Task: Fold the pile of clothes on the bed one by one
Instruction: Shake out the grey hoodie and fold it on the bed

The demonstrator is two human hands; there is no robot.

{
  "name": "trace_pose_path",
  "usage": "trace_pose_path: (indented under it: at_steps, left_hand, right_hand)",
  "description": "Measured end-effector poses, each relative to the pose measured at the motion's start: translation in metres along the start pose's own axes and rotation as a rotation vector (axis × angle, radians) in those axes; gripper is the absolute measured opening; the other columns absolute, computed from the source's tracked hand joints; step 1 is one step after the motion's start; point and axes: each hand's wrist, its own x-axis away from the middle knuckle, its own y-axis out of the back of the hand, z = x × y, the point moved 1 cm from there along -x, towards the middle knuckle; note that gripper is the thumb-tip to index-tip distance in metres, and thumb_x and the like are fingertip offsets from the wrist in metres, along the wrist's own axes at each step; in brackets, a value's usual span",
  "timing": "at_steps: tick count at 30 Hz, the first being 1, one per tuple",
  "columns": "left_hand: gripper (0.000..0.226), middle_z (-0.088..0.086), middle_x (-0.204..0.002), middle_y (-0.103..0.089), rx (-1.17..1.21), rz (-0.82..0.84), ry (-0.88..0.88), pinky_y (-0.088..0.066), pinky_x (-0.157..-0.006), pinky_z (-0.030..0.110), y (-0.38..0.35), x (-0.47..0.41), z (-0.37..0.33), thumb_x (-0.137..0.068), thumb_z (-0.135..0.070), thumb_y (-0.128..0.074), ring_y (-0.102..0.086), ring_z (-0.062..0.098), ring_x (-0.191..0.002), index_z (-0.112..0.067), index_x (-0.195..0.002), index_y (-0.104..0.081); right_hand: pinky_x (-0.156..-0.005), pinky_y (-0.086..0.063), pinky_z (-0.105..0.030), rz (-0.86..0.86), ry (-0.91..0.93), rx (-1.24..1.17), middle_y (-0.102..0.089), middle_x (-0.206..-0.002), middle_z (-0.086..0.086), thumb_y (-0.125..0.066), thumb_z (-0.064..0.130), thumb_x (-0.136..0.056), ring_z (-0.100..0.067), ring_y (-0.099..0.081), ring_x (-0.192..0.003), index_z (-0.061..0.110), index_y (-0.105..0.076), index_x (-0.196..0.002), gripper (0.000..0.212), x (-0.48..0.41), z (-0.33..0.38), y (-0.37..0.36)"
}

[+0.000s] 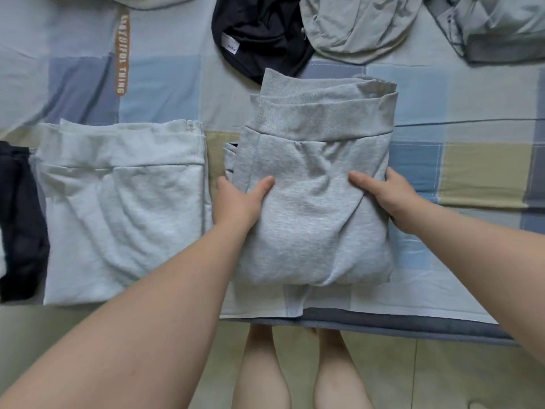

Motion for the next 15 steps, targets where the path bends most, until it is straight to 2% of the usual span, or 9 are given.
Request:
trace_pose_path:
  at_steps: [3,7,9,12,13,15]
  left_hand:
    - [0.083,0.004,-0.128,-0.063,-0.017,0.04,0.002,-0.045,-0.1,0.034,0.01,-0.005,-0.004,-0.07,-0.068,-0.078,-0.06,0.027,-0.119,-0.014,-0.129,-0.053]
    - [0.069,-0.004,-0.118,-0.068,0.153,0.117,-0.061,-0.051,-0.097,0.035,0.033,0.017,-0.011,-0.073,-0.059,-0.08,-0.065,0.018,-0.108,-0.019,-0.125,-0.059]
    - [0.062,-0.011,-0.111,-0.069,0.216,0.126,-0.091,-0.053,-0.086,0.03,0.054,0.04,-0.016,-0.075,-0.058,-0.08,-0.065,0.008,-0.099,-0.022,-0.122,-0.061]
    - [0.051,-0.021,-0.097,-0.064,0.222,0.081,-0.115,-0.04,-0.065,0.012,0.099,0.083,-0.027,-0.076,-0.059,-0.078,-0.057,-0.009,-0.084,-0.028,-0.112,-0.06]
    - [0.048,-0.021,-0.095,-0.064,0.216,0.059,-0.119,-0.038,-0.064,0.011,0.115,0.096,-0.029,-0.077,-0.059,-0.077,-0.056,-0.009,-0.082,-0.028,-0.109,-0.059]
    - [0.047,-0.02,-0.095,-0.063,0.213,0.005,-0.131,-0.042,-0.07,0.017,0.15,0.115,-0.027,-0.078,-0.057,-0.077,-0.06,0.0,-0.086,-0.026,-0.107,-0.058]
  right_hand:
    - [-0.101,-0.053,-0.043,0.059,-0.021,-0.025,-0.076,-0.112,0.004,-0.092,0.047,-0.052,-0.02,-0.071,-0.105,0.023,-0.069,-0.118,0.074,0.001,0.009,0.002]
    - [-0.089,-0.057,-0.039,0.059,-0.044,-0.036,-0.077,-0.105,0.006,-0.093,0.046,-0.052,-0.019,-0.073,-0.1,0.025,-0.07,-0.117,0.071,0.027,0.028,0.007]
    - [-0.085,-0.057,-0.037,0.064,-0.023,-0.035,-0.077,-0.104,0.007,-0.092,0.049,-0.048,-0.016,-0.074,-0.097,0.025,-0.07,-0.116,0.076,0.056,0.044,0.01]
    - [-0.086,-0.055,-0.035,0.083,0.003,-0.04,-0.077,-0.108,0.006,-0.091,0.049,-0.05,-0.015,-0.074,-0.099,0.023,-0.069,-0.119,0.077,0.108,0.07,0.008]
    - [-0.087,-0.055,-0.035,0.095,0.008,-0.039,-0.077,-0.109,0.006,-0.091,0.048,-0.053,-0.015,-0.073,-0.101,0.023,-0.068,-0.121,0.076,0.124,0.078,0.003]
    - [-0.088,-0.055,-0.036,0.127,0.016,-0.032,-0.076,-0.111,0.006,-0.091,0.046,-0.059,-0.016,-0.073,-0.102,0.023,-0.067,-0.123,0.072,0.151,0.092,-0.013]
